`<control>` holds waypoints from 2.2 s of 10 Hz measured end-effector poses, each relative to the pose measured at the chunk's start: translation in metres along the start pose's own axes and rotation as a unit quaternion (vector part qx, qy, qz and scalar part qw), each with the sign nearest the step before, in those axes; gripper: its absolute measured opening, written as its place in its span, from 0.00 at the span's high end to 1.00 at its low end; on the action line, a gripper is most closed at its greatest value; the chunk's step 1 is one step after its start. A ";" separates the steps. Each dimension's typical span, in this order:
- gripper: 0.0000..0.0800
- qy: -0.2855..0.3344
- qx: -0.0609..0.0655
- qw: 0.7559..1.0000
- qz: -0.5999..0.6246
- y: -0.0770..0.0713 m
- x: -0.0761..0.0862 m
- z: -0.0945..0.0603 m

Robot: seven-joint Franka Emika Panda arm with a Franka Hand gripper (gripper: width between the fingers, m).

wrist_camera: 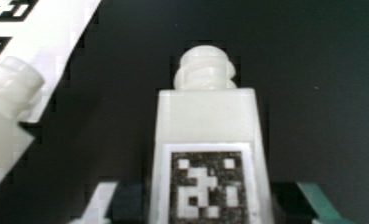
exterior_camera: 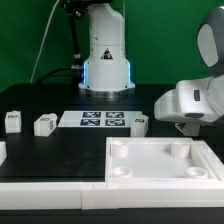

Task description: Assemble one leg

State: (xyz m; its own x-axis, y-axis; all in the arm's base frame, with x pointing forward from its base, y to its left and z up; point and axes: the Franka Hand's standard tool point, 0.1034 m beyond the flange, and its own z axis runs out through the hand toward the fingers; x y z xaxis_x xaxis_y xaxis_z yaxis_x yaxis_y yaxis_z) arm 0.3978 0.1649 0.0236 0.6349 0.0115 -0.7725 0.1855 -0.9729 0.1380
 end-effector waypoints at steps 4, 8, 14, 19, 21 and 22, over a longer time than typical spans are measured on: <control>0.64 0.006 0.010 1.000 0.009 0.035 -0.024 -0.048; 0.64 0.129 0.029 0.991 0.007 0.027 -0.005 -0.058; 0.64 0.375 0.058 0.925 0.001 0.045 -0.015 -0.106; 0.64 0.499 0.080 0.863 -0.010 0.038 -0.010 -0.110; 0.64 0.504 0.062 0.861 -0.038 0.048 0.001 -0.116; 0.64 0.508 0.055 0.858 -0.045 0.056 0.008 -0.124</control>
Offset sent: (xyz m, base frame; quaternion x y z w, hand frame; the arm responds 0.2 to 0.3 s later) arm 0.0221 -0.0190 0.0479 -0.0045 -0.0383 0.0111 0.9992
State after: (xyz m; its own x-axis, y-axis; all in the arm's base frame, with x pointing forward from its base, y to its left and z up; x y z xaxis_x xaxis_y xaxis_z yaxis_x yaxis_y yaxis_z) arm 0.5060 0.1388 0.1021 0.9584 0.2293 0.1697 0.2322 -0.9727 0.0029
